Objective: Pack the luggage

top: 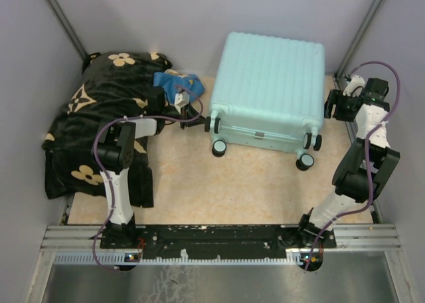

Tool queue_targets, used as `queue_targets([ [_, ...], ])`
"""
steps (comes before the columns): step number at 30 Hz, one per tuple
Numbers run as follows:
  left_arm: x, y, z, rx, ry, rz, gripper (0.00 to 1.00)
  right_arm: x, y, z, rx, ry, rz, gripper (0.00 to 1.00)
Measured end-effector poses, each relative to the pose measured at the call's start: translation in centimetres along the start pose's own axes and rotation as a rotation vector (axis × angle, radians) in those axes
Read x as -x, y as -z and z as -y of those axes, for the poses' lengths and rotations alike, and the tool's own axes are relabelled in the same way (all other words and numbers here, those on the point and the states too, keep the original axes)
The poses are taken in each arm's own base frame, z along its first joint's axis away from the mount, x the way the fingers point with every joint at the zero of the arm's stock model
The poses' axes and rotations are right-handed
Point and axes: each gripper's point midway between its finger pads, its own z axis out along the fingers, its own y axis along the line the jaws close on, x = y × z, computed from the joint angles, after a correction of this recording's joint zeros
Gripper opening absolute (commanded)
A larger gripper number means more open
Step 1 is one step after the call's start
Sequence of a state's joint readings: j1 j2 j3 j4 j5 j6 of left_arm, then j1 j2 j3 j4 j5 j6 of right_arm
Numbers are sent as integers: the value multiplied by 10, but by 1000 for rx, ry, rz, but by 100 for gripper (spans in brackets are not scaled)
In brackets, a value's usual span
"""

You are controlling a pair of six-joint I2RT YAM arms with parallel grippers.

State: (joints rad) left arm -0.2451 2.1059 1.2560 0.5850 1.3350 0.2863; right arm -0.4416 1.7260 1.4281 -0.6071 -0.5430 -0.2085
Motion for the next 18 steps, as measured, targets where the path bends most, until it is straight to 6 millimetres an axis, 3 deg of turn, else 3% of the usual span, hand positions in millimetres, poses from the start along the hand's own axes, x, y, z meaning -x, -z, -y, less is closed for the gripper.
queue_targets([
  [7,1,2,2,59,-6,-16,0,-3,0,-5,8,-3,48,59],
  [18,2,15,40,209,-95,-125,0,-11,-6,-30,61,-46,156,50],
])
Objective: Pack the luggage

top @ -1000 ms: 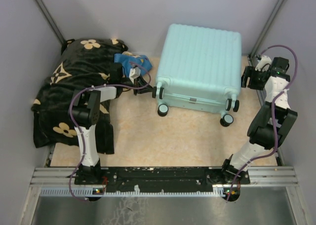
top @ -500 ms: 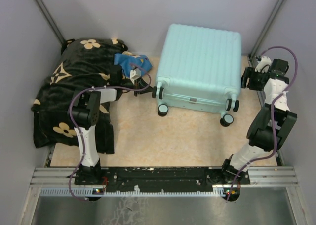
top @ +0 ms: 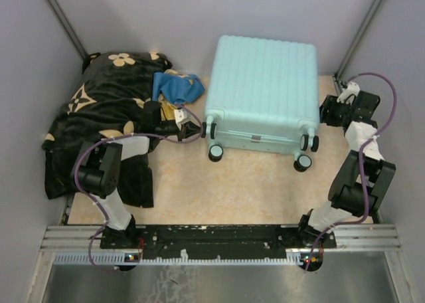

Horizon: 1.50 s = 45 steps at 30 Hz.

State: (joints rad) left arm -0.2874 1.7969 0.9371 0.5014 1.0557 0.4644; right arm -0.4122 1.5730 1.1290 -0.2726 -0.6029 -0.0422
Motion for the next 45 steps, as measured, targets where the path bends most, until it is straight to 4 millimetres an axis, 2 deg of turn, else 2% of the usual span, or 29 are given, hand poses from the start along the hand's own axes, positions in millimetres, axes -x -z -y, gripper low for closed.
queue_targets([
  [5,0,3,15,108,11,-11,0,2,-7,-8,19,6,51,48],
  [14,1,2,19,243,171,38,0,3,-13,-17,26,24,114,45],
  [22,0,8,47,300,-48,-37,0,4,-20,-27,38,35,140,45],
  [25,-2,8,45,341,-35,-48,0,3,-21,-28,39,35,143,46],
  [31,-11,3,37,400,123,-43,0,-2,-17,-33,56,22,123,46],
  [35,-11,0,21,418,165,-30,0,-5,-11,-23,42,-16,109,45],
  [40,-9,-5,0,422,139,-25,0,-12,-7,-19,44,-81,107,44],
  [45,-7,-4,4,429,33,-53,0,-17,-12,-28,59,-151,163,36],
])
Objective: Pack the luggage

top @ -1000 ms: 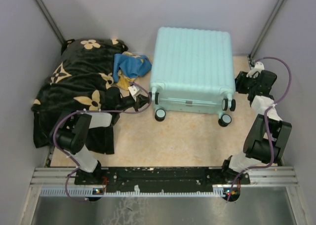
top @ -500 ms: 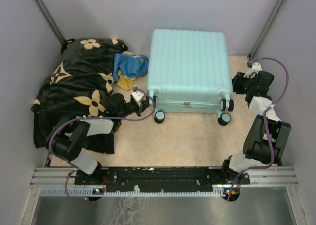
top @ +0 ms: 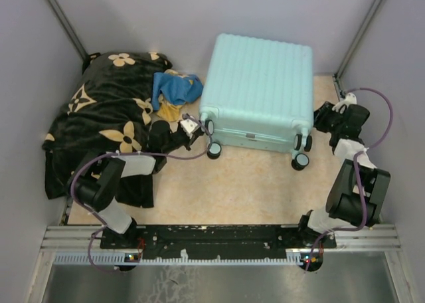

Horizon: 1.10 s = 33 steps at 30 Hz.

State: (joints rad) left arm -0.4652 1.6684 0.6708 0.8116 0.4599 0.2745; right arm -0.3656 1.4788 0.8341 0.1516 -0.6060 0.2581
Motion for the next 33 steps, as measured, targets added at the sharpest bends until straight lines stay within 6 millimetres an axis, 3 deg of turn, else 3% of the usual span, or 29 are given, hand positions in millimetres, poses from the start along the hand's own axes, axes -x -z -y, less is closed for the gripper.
queue_targets([
  [6,2,13,25,77,-211,-10,0,-4,-3,-5,8,-99,93,25],
  [9,2,12,25,135,-246,-25,0,-1,-3,-7,9,-138,128,24],
  [18,2,4,24,175,-134,-6,0,0,-5,-8,-18,-211,175,22],
  [26,5,4,23,33,198,-33,0,2,-6,-10,-29,-175,145,20],
  [30,9,11,36,13,191,-64,0,-3,-4,-16,-32,-154,124,15],
  [33,20,5,63,-6,115,-22,0,-6,-2,-18,-39,-184,142,12],
])
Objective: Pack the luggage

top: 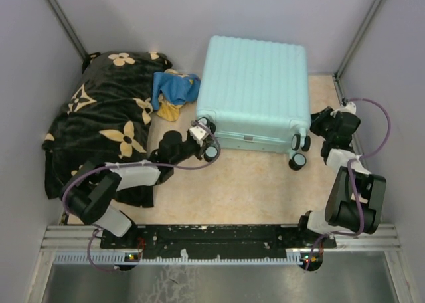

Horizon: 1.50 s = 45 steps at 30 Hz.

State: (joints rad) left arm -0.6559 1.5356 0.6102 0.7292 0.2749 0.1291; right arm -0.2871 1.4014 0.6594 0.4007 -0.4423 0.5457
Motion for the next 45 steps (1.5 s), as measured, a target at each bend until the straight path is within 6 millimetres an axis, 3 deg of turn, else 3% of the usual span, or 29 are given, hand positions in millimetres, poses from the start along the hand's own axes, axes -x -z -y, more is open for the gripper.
queue_targets([
  [4,5,-12,3,116,-88,67,0,4,-1,5,-32,-74,47,11],
  [11,10,-43,-11,270,-140,133,0,7,-8,5,-50,-145,89,11],
  [14,18,-73,27,127,-158,150,0,-6,-11,-19,17,-124,57,12],
  [17,17,-75,53,20,-165,157,0,-18,-8,-29,46,-124,27,12],
  [20,19,-77,68,-46,-139,166,0,-24,-8,-38,76,-138,5,12],
  [27,27,-108,106,-179,-120,202,0,-32,-12,-53,134,-143,-39,13],
  [31,28,-119,116,-226,-126,203,0,-30,-18,-57,145,-120,-74,17],
  [35,29,-129,120,-247,-127,201,0,-27,-23,-56,147,-76,-122,20],
  [39,31,-140,129,-272,-132,210,0,-23,-21,-45,146,-35,-177,29],
  [45,40,-165,149,-313,-137,232,0,-27,3,-22,138,32,-273,44],
])
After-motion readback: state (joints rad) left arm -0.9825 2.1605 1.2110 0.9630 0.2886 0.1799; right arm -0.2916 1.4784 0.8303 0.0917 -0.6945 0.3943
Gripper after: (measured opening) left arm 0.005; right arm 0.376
